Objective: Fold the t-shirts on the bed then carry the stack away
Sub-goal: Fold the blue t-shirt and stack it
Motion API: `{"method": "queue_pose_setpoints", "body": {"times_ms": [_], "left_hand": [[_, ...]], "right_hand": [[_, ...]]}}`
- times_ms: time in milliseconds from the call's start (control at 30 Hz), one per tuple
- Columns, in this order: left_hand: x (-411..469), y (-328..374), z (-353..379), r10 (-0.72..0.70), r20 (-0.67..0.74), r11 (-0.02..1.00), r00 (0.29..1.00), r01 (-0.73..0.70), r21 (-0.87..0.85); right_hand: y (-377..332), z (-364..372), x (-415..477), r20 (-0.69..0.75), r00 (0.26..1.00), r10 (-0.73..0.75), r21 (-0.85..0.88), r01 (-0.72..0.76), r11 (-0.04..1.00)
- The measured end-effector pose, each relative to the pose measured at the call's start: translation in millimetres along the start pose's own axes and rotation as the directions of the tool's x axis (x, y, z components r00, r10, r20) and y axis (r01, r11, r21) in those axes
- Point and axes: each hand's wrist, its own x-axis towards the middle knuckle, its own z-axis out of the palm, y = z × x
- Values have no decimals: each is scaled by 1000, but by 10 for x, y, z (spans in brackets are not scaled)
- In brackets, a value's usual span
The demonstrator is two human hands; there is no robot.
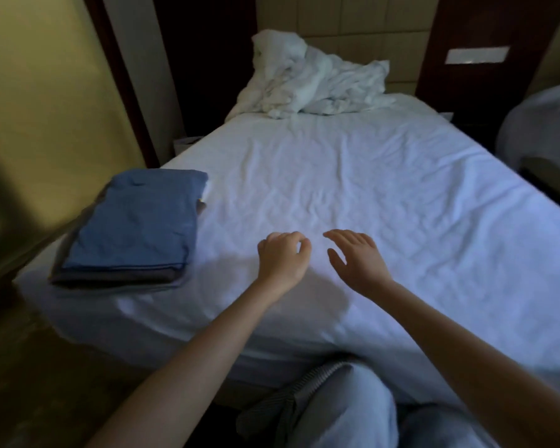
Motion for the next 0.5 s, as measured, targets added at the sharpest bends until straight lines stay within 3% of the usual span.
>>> {"method": "queue_pose_setpoints", "body": {"times_ms": [233, 433, 500], "left_hand": [[-58, 1444, 988, 225, 144, 963, 964, -198, -183], [-202, 2678, 1669, 435, 305, 888, 848, -347, -301], [-298, 2814, 1925, 508, 277, 855, 815, -441, -271]], "right_hand": [[1219, -920, -997, -134, 965, 225, -193, -248, 949], [1947, -1530, -1900, -221, 863, 454, -282, -502, 818], [2114, -1646, -2142, -266, 831, 488, -286, -552, 784]]}}
